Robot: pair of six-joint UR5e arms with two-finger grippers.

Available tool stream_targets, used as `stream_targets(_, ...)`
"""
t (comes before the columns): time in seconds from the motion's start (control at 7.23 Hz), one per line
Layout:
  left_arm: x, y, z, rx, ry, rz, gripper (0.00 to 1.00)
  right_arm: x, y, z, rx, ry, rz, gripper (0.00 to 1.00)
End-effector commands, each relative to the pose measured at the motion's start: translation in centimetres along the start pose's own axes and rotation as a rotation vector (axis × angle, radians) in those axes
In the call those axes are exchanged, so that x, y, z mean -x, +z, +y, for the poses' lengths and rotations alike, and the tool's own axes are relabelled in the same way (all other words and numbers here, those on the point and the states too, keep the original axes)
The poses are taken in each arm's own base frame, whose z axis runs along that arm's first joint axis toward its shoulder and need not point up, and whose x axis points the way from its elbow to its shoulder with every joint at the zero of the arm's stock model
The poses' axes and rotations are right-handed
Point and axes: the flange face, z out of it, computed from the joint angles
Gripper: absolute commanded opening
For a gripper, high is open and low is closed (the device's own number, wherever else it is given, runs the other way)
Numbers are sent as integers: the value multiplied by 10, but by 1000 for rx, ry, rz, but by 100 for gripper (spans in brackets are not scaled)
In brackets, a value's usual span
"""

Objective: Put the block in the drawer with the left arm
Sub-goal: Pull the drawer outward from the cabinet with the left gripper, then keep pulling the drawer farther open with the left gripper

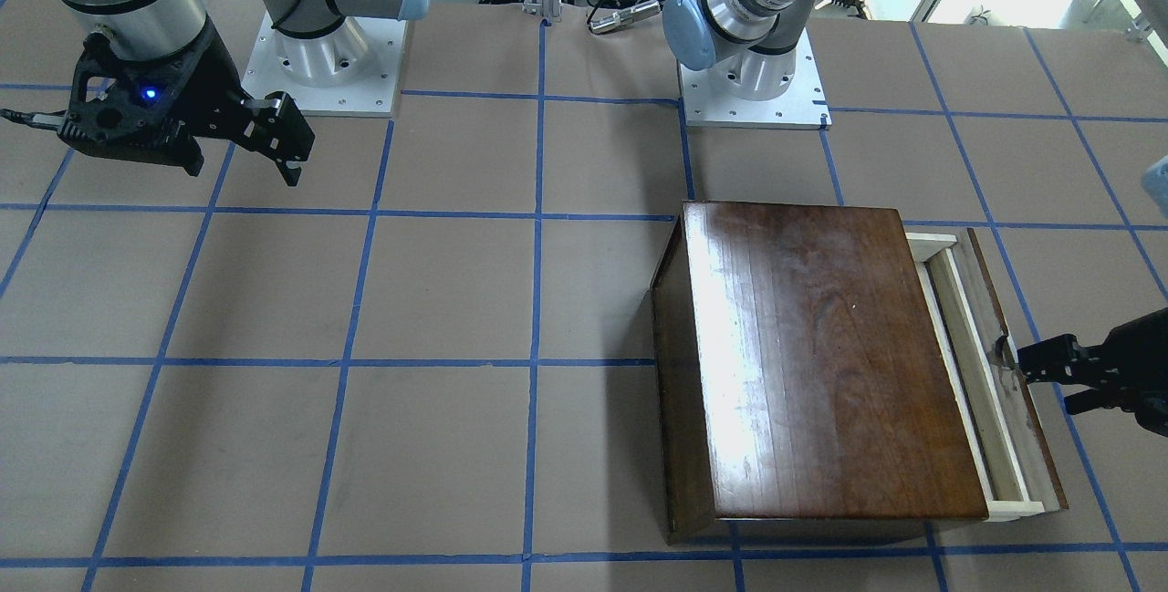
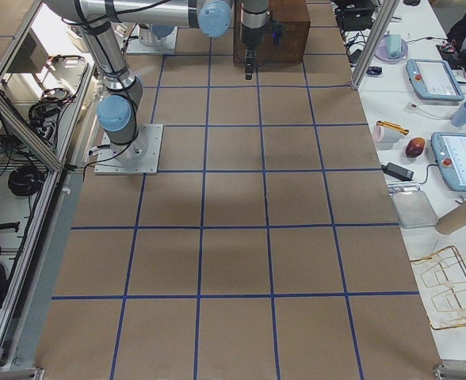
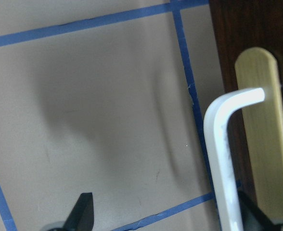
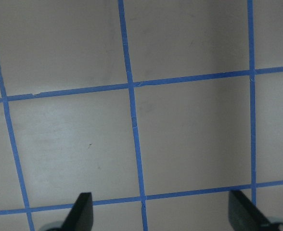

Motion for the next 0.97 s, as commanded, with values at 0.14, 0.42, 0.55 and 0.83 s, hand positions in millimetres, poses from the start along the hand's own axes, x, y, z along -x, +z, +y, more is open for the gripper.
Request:
stream_targets(0.14,6,-6,-4,6,10,-21,100,0,1,0,2,0,0,100)
stream_targets(0.42,6,-9,-5,4,9,-26,100,0,0,0,0,0,0,100)
stream_targets(0.55,5,-9,-4,10,7,-19,100,0,0,0,0,0,0,100)
stream_targets(0.83,3,-5,-1,21,4,-7,100,0,0,0,0,0,0,100)
